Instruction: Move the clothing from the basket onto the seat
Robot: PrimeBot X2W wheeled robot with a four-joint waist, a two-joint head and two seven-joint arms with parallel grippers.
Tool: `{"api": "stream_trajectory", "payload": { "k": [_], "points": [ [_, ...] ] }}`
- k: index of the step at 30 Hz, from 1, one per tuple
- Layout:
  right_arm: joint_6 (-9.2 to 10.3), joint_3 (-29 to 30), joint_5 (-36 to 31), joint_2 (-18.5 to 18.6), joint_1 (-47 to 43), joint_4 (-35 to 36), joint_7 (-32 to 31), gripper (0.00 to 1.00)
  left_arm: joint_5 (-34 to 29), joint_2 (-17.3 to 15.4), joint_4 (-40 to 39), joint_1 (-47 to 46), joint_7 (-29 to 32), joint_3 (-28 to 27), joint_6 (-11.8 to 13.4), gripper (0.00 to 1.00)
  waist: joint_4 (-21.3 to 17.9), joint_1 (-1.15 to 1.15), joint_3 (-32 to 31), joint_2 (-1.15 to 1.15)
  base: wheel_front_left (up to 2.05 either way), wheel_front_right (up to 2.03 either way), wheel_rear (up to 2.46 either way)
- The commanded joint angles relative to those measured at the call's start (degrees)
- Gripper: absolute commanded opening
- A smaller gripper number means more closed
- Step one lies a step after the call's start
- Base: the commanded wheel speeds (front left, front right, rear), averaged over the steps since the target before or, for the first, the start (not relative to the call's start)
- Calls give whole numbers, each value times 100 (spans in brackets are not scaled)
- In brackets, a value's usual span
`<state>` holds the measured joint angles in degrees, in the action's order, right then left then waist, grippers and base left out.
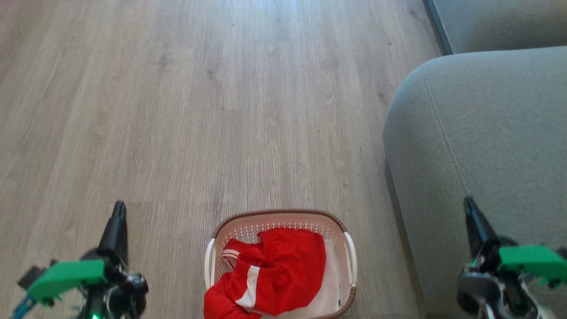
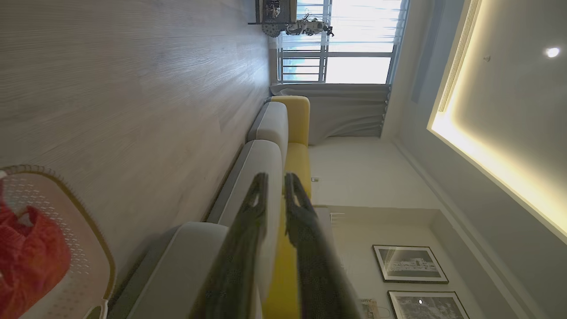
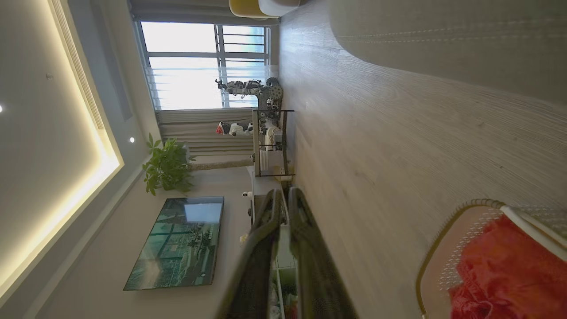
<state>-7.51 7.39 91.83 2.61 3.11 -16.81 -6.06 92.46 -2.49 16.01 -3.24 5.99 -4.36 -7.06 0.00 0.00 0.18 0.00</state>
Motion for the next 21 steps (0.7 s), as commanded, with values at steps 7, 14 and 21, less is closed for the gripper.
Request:
{"api": "stream_trajectory", "payload": {
  "k": [7, 14, 21],
  "points": [
    [1, -109, -18, -30, -97, -187, 70, 100, -32, 15, 150, 133, -71, 49, 10, 100, -2, 0, -1, 0, 0, 0, 0],
    [1, -197, -125, -27, -91, -152, 187, 100, -154, 12, 0, 186, -188, 76, 54, 100, 1, 0, -1, 0, 0, 0, 0],
    [1, -243, -569, -23, -82, -14, 322, 100, -620, 8, -245, 229, -322, 117, 176, 100, 7, 0, 3, 0, 0, 0, 0]
  ]
}}
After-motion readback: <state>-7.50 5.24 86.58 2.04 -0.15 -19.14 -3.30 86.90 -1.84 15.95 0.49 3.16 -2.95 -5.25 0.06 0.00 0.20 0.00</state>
